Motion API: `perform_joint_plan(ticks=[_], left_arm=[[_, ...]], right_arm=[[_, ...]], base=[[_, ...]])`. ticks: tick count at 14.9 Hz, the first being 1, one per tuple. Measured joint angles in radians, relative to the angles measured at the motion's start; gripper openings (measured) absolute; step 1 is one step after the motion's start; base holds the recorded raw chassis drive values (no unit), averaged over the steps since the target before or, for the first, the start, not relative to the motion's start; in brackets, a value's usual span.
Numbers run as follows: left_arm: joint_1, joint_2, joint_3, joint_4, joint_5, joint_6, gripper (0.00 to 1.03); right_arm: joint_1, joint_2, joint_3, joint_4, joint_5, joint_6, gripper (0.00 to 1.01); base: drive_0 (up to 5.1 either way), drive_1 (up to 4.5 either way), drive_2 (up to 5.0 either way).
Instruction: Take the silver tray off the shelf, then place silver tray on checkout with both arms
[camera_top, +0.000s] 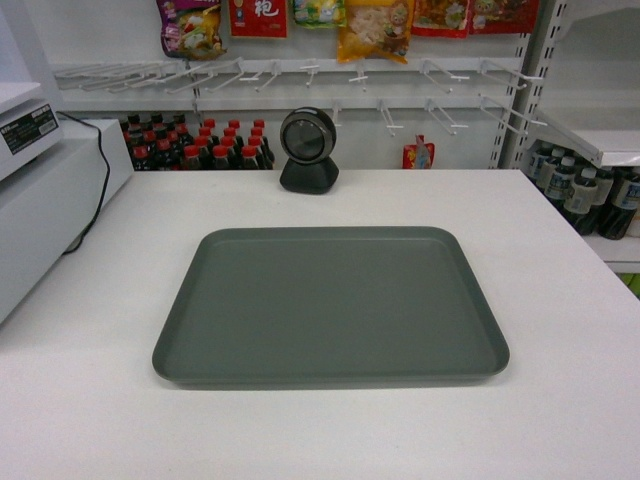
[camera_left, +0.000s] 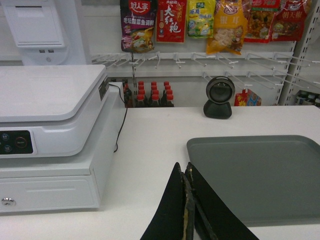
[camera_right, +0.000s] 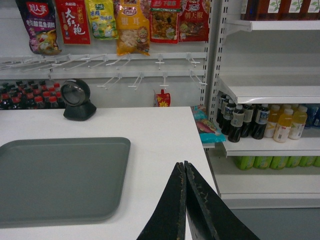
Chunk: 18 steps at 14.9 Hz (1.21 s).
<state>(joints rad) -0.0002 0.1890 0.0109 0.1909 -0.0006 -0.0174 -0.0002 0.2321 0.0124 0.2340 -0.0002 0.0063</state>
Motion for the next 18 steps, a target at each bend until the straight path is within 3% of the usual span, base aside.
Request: perform_joint_plan(ticks=[1,3,4,5,11,12,18], left_arm=[[0.0,-0.015,0.0,-0.016,0.0,0.0,0.01],[0.0,-0.161,0.0,-0.206,0.001,0.0,0.01],[0.0,-0.179,0.005,-0.177,0.0,0.0,0.01],[0.0,-0.179,0.0,-0.201,0.003,0.0,0.01],[0.0,-0.179,0.0,-0.195,0.0,0.0,0.01],[0.0,-0.179,0.0,-0.195,0.0,0.0,0.1],[0.0,-0.179,0.0,-0.195,0.0,0.0,0.79]], right_arm=[[0.0,-0.019,0.0,-0.019,0.0,0.0,0.02],[0.0,-0.05,0.0,-0.051,0.0,0.0,0.02],[0.0,-0.063,0.0,-0.066,0.0,0.0,0.02],[0.0,-0.159,0.0,-0.214,-0.001,0.0,0.02],[0.0,-0.228,0.0,-0.238,0.0,0.0,0.02],[0.0,-0.228,0.0,-0.239,0.0,0.0,0.07],[0.0,-0.228,0.0,-0.239,0.0,0.0,0.79]], base=[[0.0,0.0,0.0],[0.0,0.0,0.0],[0.0,0.0,0.0],[0.0,0.0,0.0],[0.0,0.0,0.0],[0.0,0.0,0.0],[0.0,0.0,0.0]])
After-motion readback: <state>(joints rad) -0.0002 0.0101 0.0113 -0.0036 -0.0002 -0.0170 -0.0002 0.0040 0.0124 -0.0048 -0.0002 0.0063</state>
